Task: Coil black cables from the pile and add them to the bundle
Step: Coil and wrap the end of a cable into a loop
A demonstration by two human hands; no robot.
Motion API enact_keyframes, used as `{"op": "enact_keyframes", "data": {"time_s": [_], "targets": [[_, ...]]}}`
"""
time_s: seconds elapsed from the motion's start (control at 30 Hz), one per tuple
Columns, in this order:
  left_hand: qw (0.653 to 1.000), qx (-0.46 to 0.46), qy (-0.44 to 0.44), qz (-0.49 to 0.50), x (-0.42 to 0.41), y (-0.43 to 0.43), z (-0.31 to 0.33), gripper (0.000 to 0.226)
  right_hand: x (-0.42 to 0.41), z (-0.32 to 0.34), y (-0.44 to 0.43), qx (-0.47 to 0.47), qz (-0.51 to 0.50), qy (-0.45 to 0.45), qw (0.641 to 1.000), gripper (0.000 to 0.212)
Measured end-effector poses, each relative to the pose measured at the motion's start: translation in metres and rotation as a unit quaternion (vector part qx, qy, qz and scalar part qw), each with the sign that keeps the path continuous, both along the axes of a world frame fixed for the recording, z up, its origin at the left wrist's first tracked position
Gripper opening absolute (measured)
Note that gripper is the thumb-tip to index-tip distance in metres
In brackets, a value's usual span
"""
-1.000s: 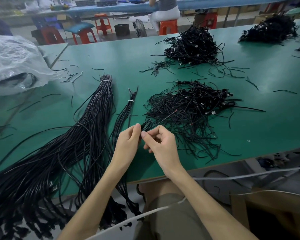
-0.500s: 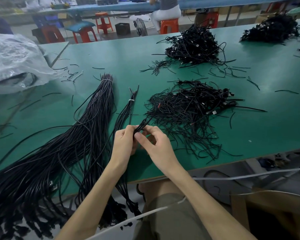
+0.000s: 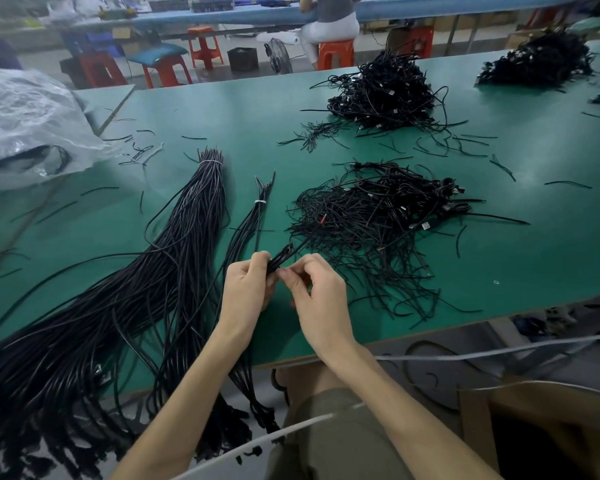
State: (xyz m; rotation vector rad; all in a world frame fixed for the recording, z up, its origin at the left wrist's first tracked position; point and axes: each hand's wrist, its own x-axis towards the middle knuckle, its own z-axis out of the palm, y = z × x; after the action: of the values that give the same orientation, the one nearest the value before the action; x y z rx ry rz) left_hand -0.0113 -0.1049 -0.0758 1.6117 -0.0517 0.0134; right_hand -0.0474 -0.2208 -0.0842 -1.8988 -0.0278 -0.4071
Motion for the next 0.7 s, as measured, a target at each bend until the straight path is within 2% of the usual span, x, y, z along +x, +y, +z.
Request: {"op": "enact_keyframes", "data": {"time_s": [0.17,0.4,0.7], "targets": [[1.0,-0.002,0.021,0.022,0.0037,0.0004,-0.0003,0.049,0.0003,-0.0029,0.0012,-0.017,0.015,-0.023,0.999,0.024],[0.999,0.01,0.015,0.044,0.006,0.002,-0.0035,0.048,0.002,-0.0056,0.0016,-0.043,0.036,0.006,0.998,0.037],[1.0,0.007,0.006,0.025,0.0057,0.0012,-0.006,0.041,0.002,-0.0054,0.0024,-0.036,0.057,-0.028,0.997,0.026]]}}
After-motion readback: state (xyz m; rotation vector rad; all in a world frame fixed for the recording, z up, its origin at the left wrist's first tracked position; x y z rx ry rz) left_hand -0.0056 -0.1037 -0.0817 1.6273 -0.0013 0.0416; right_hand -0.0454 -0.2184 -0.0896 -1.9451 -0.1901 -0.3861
